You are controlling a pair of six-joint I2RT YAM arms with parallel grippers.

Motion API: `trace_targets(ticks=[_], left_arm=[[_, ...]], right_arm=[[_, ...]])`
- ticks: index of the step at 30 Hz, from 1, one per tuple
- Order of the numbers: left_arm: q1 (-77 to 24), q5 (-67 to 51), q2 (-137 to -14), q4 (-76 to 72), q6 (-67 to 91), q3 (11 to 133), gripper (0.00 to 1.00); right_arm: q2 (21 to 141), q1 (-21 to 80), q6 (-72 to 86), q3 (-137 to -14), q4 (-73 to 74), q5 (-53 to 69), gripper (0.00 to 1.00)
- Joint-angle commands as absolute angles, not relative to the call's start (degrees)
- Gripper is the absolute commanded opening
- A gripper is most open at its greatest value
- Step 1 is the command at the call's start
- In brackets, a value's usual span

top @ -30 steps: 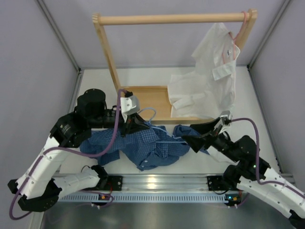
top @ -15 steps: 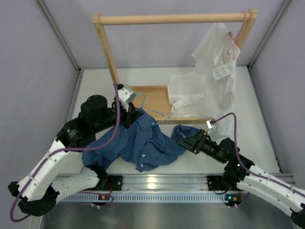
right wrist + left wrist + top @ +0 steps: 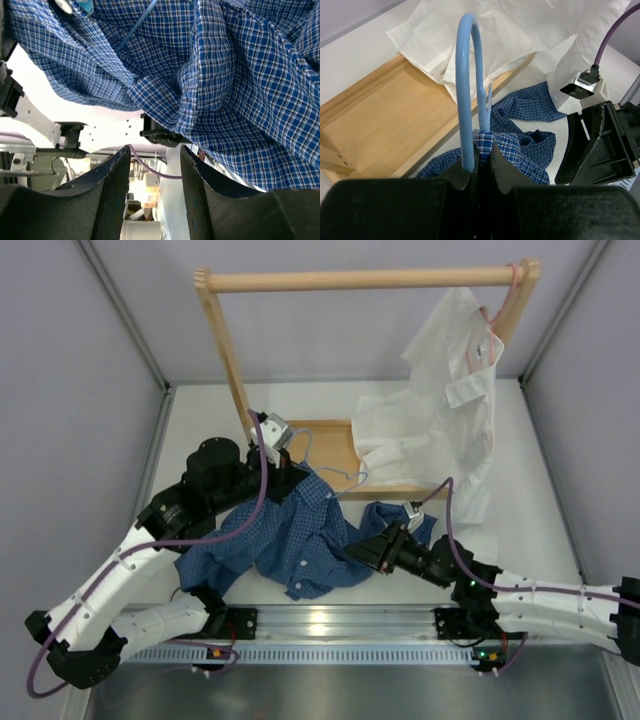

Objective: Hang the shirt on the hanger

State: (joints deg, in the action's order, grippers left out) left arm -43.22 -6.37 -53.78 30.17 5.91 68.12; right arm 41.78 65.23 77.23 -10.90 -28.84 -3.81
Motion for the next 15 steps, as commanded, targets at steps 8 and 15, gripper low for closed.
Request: trace_targets(ticks=[8, 15], left_arm=[[-43.3, -7.9, -52.0, 22.9, 6.8, 66.8, 0.00], [-43.3, -7.6, -51.9, 23.0, 6.9, 66.5, 0.00]], right_arm=[[51.7, 66.5, 78.9, -13.3, -39.7, -11.8, 0.39], [56.2, 66.6, 80.5, -12.8, -45.0, -10.2, 0.39]])
